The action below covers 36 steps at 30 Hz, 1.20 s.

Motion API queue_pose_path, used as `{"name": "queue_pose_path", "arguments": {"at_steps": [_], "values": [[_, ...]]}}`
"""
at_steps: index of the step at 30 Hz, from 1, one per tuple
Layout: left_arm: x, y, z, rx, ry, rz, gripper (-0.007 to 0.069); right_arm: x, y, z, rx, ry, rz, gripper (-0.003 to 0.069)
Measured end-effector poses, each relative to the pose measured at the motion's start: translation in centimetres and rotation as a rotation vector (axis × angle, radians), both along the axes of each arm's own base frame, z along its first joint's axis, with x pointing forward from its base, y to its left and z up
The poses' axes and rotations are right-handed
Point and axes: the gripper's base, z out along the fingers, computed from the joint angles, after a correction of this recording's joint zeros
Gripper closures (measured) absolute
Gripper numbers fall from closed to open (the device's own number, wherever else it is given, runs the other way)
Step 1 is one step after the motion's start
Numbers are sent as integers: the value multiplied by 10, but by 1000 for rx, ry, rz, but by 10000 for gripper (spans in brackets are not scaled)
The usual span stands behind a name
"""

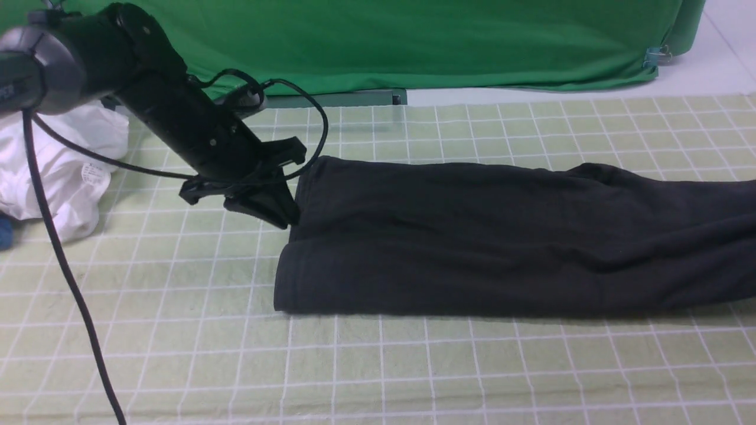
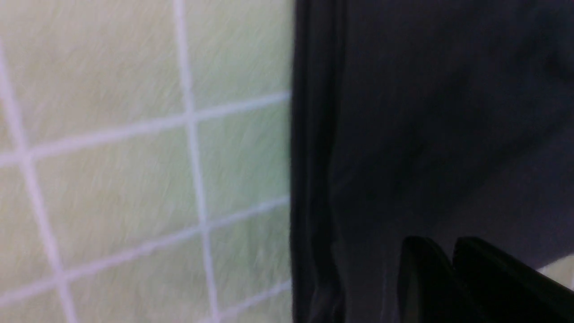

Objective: Fold a long-sleeved shirt over a green coffee tablecloth.
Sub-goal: 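Fold the right end of the dark garment over onto its left end with the right gripper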

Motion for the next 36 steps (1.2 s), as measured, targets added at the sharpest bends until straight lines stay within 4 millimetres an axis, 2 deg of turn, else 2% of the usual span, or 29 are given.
{"name": "queue_pose_path", "arguments": {"at_steps": [3,6,8,13,16,18,20,22,24,25,28,29,30,31,32,33,34,36], "values": [[2,-9,-12,12,-16,-28,537,0,0,0,0,0,-1,617],[-6,-18,-42,44,114,-118,537,0,0,0,0,0,2,617],[-7,-18,-45,52,134,-132,537,0,0,1,-1,0,4,617],[-19,-15,-43,78,179,-166,536,5,-3,23,-19,-22,13,617],[-29,-14,-42,85,200,-169,536,8,-4,44,-36,-50,15,617],[-42,-10,-40,107,221,-182,536,9,-4,65,-49,-110,-8,617],[-46,-7,-34,133,214,-193,536,8,1,80,-45,-162,-13,617],[-48,-4,-23,164,180,-195,536,6,14,97,-26,-219,0,618],[-48,-1,-13,172,155,-183,536,4,26,106,-7,-251,22,618],[-48,2,-5,174,130,-174,536,4,38,112,13,-274,46,619],[-44,15,28,171,28,-123,536,6,92,126,108,-328,156,619],[-43,17,31,168,18,-114,536,7,96,126,118,-330,165,620],[-40,25,42,160,-17,-85,536,9,129,127,166,-331,233,619],[-38,30,47,150,-31,-62,536,10,145,125,187,-325,270,619],[-36,35,50,134,-42,-39,536,11,169,123,208,-317,327,619],[-36,36,50,131,-42,-35,536,11,173,123,212,-315,338,619],[-34,43,52,114,-49,-4,536,12,207,117,236,-307,415,619],[-32,49,52,106,-55,21,536,13,240,109,259,-301,486,619]]}}
